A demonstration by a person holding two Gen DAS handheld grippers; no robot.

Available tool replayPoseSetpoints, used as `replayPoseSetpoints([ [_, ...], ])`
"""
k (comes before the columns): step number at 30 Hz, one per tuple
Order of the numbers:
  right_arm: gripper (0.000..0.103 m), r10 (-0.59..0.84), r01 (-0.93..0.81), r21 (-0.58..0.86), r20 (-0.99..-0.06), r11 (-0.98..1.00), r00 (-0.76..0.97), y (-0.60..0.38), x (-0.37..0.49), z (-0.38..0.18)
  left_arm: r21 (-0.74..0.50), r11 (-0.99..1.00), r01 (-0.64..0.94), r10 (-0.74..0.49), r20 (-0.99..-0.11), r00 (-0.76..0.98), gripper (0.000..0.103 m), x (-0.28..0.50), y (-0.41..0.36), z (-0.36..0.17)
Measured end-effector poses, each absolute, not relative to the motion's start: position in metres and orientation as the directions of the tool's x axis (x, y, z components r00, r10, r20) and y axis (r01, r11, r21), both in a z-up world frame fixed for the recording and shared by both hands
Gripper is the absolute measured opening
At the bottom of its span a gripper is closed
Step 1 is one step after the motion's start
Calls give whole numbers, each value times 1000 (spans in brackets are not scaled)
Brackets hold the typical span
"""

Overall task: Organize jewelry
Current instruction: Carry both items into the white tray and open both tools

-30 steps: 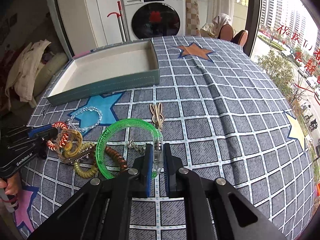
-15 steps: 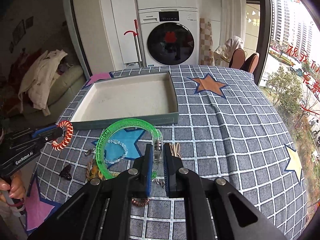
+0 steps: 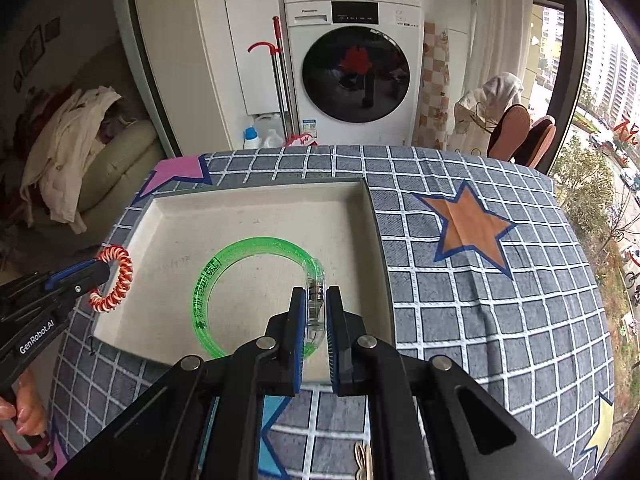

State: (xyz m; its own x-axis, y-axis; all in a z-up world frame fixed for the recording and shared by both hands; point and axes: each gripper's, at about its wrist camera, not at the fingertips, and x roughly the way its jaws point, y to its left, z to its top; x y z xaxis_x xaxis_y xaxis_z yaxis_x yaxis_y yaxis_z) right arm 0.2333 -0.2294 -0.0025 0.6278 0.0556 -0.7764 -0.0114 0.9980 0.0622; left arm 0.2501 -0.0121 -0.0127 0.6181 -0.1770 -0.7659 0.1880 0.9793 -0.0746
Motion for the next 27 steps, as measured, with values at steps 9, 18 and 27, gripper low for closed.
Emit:
replayPoseSetpoints([
  [9,11,21,11,33,-834,999,552,-229,285,-53,-3,988,153,-89,-821,564,32,297,-25,-66],
  [18,15,-22,7,-21,-843,1000,537,-226,285,-68,135,977,166,10,-805,593,33,298,-42,-79],
  [27,58,68,39,111,-813,993,578,-240,269,-48,147,976,159,19,-789,614,33,291,-42,-69],
])
